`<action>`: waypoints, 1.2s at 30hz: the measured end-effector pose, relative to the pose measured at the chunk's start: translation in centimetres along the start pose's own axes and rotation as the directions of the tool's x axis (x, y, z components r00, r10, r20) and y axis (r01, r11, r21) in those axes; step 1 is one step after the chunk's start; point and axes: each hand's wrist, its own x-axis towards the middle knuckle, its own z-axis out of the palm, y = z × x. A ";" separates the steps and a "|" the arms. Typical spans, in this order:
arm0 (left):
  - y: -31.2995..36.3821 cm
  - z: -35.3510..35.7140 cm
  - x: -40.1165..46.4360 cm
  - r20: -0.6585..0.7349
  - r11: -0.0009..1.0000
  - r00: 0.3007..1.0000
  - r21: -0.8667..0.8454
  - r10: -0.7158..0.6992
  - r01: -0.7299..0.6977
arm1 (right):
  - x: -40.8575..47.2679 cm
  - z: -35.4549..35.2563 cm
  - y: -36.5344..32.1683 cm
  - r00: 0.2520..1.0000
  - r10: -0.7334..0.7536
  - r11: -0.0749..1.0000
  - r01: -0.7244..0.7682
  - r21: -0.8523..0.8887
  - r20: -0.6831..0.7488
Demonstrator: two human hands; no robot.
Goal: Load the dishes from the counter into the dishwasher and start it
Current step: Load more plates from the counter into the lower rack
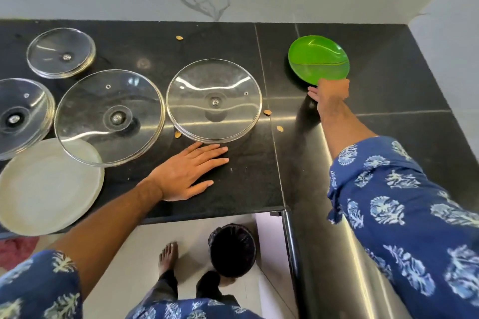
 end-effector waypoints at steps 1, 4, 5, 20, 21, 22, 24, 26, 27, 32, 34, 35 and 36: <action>0.0 0.0 0.0 0.005 1.000 1.000 -0.002 -0.003 0.003 | -0.2 -0.3 0.1 0.999 0.033 0.995 -0.031 0.090 -0.019; -0.2 0.0 -0.1 0.029 1.000 1.000 0.001 0.004 -0.004 | -2.5 -1.5 0.9 0.997 0.073 0.971 -0.063 0.231 -0.035; -0.2 0.1 0.0 0.033 1.000 0.999 0.001 0.008 -0.008 | -3.7 -2.1 1.3 0.997 0.074 0.959 -0.068 0.274 -0.010; -0.2 0.9 -1.0 -0.107 0.965 0.964 -0.070 0.244 -0.252 | -37.8 -17.1 12.5 0.975 0.215 0.762 -0.205 0.614 0.059; 0.3 0.8 -1.1 -0.129 0.949 0.949 -0.098 0.287 -0.300 | -40.4 -17.8 13.5 0.972 0.232 0.769 -0.203 0.606 0.031; 1.3 0.9 -1.4 -0.155 0.922 0.924 -0.124 0.348 -0.368 | -43.2 -18.7 14.9 0.968 0.249 0.778 -0.191 0.598 -0.014; 4.5 1.0 -2.3 -0.207 0.839 0.860 -0.202 0.467 -0.505 | -48.7 -20.3 17.7 0.960 0.270 0.785 -0.174 0.595 -0.076; 9.0 1.1 -3.6 -0.182 0.717 0.828 -0.425 0.530 -0.553 | -54.0 -21.3 20.6 0.943 0.311 0.767 -0.176 0.617 -0.117; 11.8 1.3 -4.6 -0.136 0.635 0.826 -0.575 0.547 -0.515 | -56.8 -21.9 22.0 0.928 0.340 0.750 -0.171 0.639 -0.151; 25.1 3.0 -10.8 0.033 0.423 0.692 -0.813 0.721 -0.401 | -69.7 -24.9 30.8 0.849 0.468 0.632 -0.127 0.765 -0.246; 29.6 5.4 -14.0 0.172 0.451 0.534 -0.770 0.828 -0.451 | -74.7 -26.4 35.4 0.801 0.527 0.594 -0.106 0.798 -0.285; 31.6 7.3 -15.5 0.261 0.481 0.457 -0.736 0.850 -0.475 | -77.2 -27.1 38.0 0.776 0.559 0.565 -0.098 0.819 -0.293; 33.0 8.9 -16.8 0.329 0.497 0.387 -0.701 0.861 -0.511 | -79.1 -27.5 40.0 0.760 0.581 0.538 -0.090 0.838 -0.292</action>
